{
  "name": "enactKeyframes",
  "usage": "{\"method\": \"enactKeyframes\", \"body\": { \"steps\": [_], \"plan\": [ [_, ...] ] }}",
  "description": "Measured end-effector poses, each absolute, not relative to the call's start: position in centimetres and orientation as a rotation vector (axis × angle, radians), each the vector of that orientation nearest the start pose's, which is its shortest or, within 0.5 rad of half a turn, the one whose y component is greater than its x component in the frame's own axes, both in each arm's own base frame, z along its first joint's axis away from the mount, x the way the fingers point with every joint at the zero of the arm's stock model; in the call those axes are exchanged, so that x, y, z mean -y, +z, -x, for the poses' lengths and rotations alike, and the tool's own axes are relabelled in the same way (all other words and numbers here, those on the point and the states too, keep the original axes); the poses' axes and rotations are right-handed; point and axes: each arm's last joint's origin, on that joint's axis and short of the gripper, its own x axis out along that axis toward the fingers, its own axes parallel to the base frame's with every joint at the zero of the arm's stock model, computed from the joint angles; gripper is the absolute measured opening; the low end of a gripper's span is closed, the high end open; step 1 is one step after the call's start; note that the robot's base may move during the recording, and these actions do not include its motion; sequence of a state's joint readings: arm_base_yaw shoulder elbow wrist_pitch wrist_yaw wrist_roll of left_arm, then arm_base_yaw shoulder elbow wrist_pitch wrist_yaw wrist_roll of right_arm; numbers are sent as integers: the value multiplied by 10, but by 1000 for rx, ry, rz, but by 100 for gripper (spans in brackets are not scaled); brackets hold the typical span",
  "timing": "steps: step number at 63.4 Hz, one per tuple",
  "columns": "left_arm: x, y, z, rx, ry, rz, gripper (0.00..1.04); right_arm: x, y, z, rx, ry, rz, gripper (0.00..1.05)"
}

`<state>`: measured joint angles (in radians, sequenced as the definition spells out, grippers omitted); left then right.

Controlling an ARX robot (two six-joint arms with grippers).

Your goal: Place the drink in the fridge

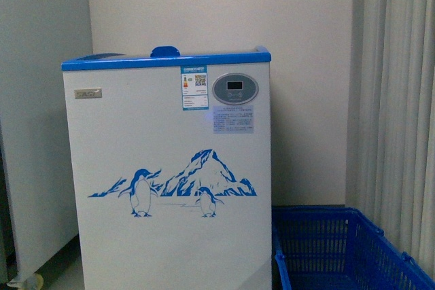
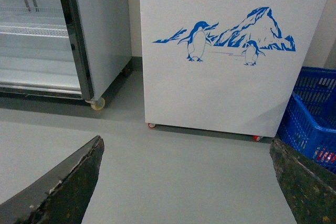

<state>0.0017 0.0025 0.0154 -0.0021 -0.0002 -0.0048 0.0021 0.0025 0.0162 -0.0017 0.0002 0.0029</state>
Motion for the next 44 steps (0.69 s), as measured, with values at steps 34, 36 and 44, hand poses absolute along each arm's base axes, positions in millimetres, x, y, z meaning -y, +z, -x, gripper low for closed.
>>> {"method": "enactKeyframes", "body": {
  "steps": [34, 36, 44],
  "plan": [
    [0, 168, -97, 11, 2, 5, 97, 0, 169, -97, 12, 2, -3, 97],
    [0, 168, -97, 11, 2, 5, 97, 0, 169, -97, 12, 2, -3, 97],
    [0, 168, -97, 11, 2, 5, 97, 0, 169, -97, 12, 2, -3, 97]
  ]
}}
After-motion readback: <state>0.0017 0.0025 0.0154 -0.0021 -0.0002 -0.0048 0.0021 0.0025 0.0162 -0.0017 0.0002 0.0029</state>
